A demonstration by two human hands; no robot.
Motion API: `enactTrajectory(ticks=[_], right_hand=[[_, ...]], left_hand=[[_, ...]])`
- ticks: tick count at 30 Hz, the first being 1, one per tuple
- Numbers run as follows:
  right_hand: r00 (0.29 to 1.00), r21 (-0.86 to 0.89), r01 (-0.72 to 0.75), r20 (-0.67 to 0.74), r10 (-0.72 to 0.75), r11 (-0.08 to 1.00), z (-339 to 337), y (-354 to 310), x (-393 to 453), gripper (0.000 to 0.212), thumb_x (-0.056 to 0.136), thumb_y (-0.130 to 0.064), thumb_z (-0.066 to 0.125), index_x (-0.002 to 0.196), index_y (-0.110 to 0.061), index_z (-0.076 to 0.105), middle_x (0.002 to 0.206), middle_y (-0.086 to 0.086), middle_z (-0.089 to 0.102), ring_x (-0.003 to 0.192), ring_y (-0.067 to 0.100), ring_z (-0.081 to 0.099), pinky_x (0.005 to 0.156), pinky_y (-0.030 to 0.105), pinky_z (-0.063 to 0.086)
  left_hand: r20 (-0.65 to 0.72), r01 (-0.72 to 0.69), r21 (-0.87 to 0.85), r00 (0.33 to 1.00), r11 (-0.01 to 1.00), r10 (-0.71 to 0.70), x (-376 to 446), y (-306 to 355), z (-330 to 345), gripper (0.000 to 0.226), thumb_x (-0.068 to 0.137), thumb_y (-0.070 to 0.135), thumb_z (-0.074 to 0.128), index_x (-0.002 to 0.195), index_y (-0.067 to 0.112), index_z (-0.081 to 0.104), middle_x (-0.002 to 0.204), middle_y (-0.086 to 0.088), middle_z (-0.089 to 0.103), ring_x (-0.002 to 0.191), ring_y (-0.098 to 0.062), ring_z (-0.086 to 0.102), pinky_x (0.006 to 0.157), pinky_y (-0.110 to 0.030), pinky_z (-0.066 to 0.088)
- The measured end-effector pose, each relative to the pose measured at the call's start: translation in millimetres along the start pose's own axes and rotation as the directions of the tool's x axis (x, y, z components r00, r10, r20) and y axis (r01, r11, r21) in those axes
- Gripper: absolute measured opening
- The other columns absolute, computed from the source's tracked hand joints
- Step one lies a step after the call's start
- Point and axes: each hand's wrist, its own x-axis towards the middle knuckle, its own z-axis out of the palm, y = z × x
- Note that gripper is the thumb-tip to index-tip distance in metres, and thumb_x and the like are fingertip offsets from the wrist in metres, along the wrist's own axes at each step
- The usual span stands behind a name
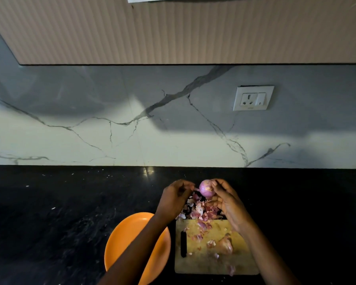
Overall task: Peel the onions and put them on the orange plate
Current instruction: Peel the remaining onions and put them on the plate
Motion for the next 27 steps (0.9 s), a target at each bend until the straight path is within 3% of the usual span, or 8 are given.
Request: enactTrajectory(ticks=[4,9,12,15,17,21,27], right_hand=[[0.999,0.002,-0.026,-0.025,0.026,1.000,1.6,2.4,3.4,0.029,0.095,-0.029,0.058,0.115,-0.009,0.064,0.105,0.011,0.067,0.082,0.016,0.070,0.068,0.027,0.058],[0.999,-0.062,-0.018,-0.029,0.016,0.998,1.9,3.8,3.2,0.033,0.093,-0.033,0.060,0.116,-0.010,0.066,0.108,0.011,0.067,0.084,0.012,0.071,0.069,0.025,0.057],[0.999,-0.127,-0.010,-0.044,0.005,0.992,1.3,4.6,3.9,0.029,0.099,-0.030,0.057,0.116,-0.007,0.066,0.107,0.014,0.069,0.083,0.012,0.072,0.068,0.025,0.058],[0.999,-0.201,-0.004,-0.048,-0.006,0.980,1.9,5.7,5.6,0.033,0.099,-0.037,0.058,0.115,-0.010,0.068,0.108,0.014,0.074,0.095,0.029,0.073,0.078,0.037,0.061],[0.999,-0.221,-0.002,-0.047,-0.009,0.975,3.0,5.1,5.5,0.033,0.099,-0.039,0.058,0.113,-0.012,0.070,0.106,0.011,0.075,0.096,0.032,0.073,0.082,0.042,0.061],[0.999,-0.266,0.032,-0.025,-0.041,0.963,6.4,0.7,2.3,0.027,0.098,-0.034,0.058,0.106,-0.011,0.072,0.101,0.006,0.076,0.088,0.017,0.072,0.070,0.028,0.060],[0.997,-0.385,0.064,-0.008,-0.073,0.921,5.0,0.2,1.8,0.026,0.098,-0.038,0.059,0.100,-0.017,0.075,0.095,0.001,0.077,0.085,0.020,0.074,0.070,0.025,0.059]], left_hand=[[0.024,-0.039,0.049,0.999,0.998,0.038,-0.3,3.2,-4.4,0.023,0.090,0.013,0.073,0.112,0.019,0.069,0.087,0.011,0.067,0.079,-0.002,0.065,0.071,-0.011,0.051],[0.051,-0.024,0.046,0.998,0.999,0.021,-3.4,-3.1,-2.7,0.024,0.089,0.012,0.074,0.110,0.022,0.070,0.105,0.010,0.069,0.096,-0.002,0.067,0.086,-0.026,0.056],[0.044,-0.027,-0.063,0.999,0.998,0.030,-5.7,5.1,-2.3,0.021,0.093,0.016,0.070,0.114,0.021,0.070,0.101,0.012,0.072,0.093,0.002,0.068,0.083,-0.019,0.056],[0.045,-0.068,-0.138,0.996,0.988,0.075,-8.9,13.4,0.4,0.024,0.092,0.019,0.072,0.117,0.018,0.070,0.100,0.011,0.075,0.092,0.002,0.070,0.081,-0.013,0.053],[0.010,-0.080,-0.152,0.997,0.985,0.082,-9.6,13.8,2.3,0.025,0.091,0.019,0.073,0.116,0.016,0.072,0.097,0.009,0.076,0.089,0.000,0.072,0.079,-0.014,0.054],[-0.033,-0.061,-0.165,0.998,0.984,0.056,-11.3,14.2,2.7,0.015,0.091,0.023,0.074,0.105,0.018,0.074,0.094,0.009,0.077,0.087,0.000,0.072,0.078,-0.020,0.057],[-0.043,-0.103,-0.080,0.994,0.992,0.099,-14.4,13.9,0.6,0.011,0.092,0.024,0.073,0.095,0.014,0.073,0.086,0.008,0.074,0.078,-0.001,0.070,0.067,-0.013,0.051]])
